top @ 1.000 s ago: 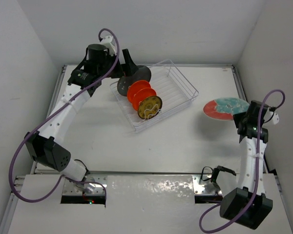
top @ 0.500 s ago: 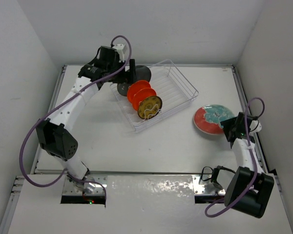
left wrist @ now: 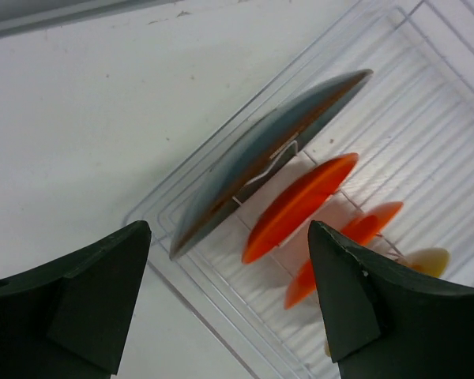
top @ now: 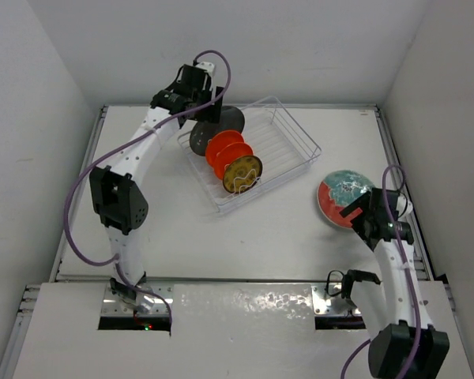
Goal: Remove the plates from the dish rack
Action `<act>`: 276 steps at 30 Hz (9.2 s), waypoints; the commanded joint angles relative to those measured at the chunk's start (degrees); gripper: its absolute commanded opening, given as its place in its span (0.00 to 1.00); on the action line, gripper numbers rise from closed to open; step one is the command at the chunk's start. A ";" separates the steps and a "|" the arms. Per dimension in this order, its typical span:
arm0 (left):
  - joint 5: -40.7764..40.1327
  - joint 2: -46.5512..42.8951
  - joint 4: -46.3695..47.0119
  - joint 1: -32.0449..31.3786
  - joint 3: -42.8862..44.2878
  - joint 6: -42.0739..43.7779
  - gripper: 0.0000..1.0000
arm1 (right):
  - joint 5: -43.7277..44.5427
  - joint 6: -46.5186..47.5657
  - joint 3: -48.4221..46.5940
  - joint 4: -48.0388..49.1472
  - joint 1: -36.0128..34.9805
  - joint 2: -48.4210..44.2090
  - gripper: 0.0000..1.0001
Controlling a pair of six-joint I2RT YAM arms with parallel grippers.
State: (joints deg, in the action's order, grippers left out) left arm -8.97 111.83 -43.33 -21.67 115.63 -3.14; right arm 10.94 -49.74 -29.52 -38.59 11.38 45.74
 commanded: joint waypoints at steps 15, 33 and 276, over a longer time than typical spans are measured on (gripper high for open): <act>-3.41 7.19 8.96 -0.21 1.88 14.21 0.03 | 2.33 10.45 -5.29 -9.93 -7.42 -4.60 0.99; -12.39 -15.40 19.33 -1.35 2.06 19.93 0.07 | -9.16 7.46 -18.19 -2.73 -9.00 2.69 0.99; 22.21 -14.10 11.96 -3.99 -14.76 -18.77 1.00 | -39.27 15.52 -25.59 28.77 -18.67 23.00 0.00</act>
State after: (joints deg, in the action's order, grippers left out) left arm 37.15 97.49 -18.74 -26.57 92.53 -27.22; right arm -34.04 -39.42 -55.11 -2.81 -8.23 70.87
